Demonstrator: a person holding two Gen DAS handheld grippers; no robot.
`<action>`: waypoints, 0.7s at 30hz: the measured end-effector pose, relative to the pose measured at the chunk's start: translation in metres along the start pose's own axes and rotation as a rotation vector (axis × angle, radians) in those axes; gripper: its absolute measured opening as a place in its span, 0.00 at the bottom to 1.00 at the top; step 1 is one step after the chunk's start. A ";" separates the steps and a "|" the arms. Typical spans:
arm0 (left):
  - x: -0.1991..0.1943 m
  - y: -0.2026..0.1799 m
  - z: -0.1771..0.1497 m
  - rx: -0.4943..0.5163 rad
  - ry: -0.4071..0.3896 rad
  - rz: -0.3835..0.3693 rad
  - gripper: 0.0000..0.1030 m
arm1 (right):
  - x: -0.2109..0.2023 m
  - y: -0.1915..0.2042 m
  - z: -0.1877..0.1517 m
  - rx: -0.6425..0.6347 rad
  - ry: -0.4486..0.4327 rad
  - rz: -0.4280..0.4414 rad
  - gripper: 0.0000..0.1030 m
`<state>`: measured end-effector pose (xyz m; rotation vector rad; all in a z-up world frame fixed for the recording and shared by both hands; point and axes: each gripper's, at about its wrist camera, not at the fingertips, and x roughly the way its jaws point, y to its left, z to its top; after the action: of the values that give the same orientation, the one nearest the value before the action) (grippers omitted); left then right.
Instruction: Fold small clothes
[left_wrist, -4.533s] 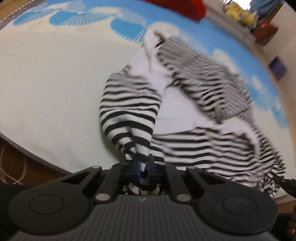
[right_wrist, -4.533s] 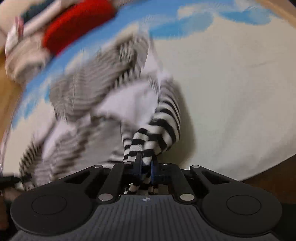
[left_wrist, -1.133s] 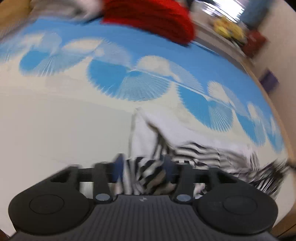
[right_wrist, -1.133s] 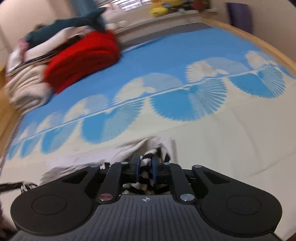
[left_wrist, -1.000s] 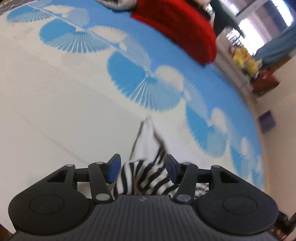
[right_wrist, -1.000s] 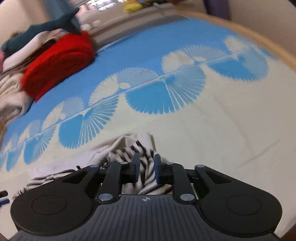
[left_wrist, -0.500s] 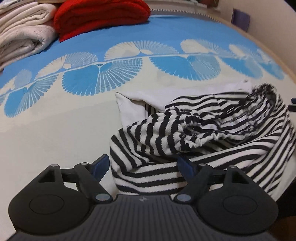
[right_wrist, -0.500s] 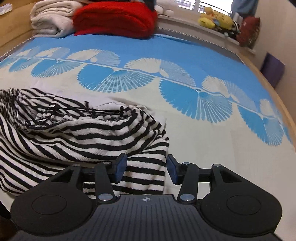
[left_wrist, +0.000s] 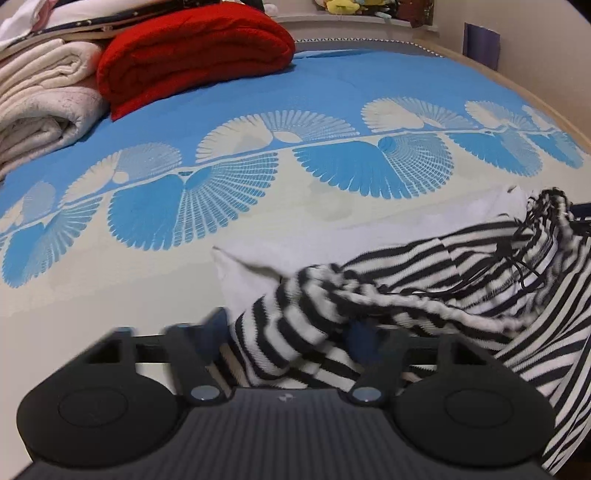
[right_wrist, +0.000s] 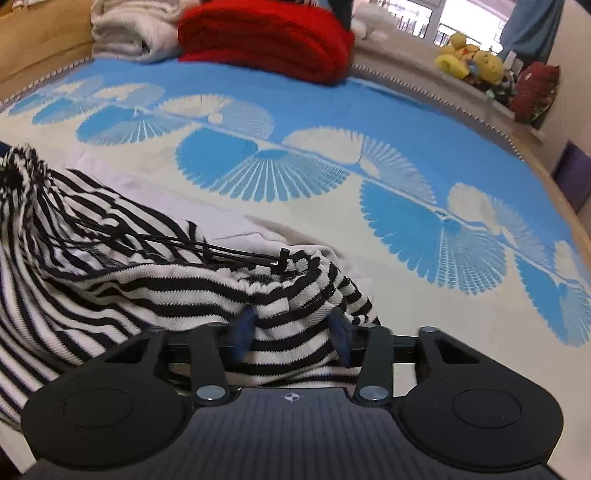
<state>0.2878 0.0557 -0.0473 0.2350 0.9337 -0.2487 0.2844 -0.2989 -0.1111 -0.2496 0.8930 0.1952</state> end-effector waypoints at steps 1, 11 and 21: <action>0.001 0.003 0.005 -0.001 -0.006 -0.016 0.16 | 0.004 -0.001 0.003 0.001 0.002 0.007 0.15; 0.001 0.041 0.045 -0.210 -0.259 0.115 0.06 | 0.003 -0.045 0.059 0.341 -0.302 -0.013 0.03; 0.080 0.050 0.053 -0.304 0.027 0.161 0.06 | 0.088 -0.019 0.082 0.319 -0.106 -0.145 0.04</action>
<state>0.3892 0.0778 -0.0778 0.0329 0.9604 0.0461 0.4042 -0.2874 -0.1286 -0.0067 0.7846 -0.0693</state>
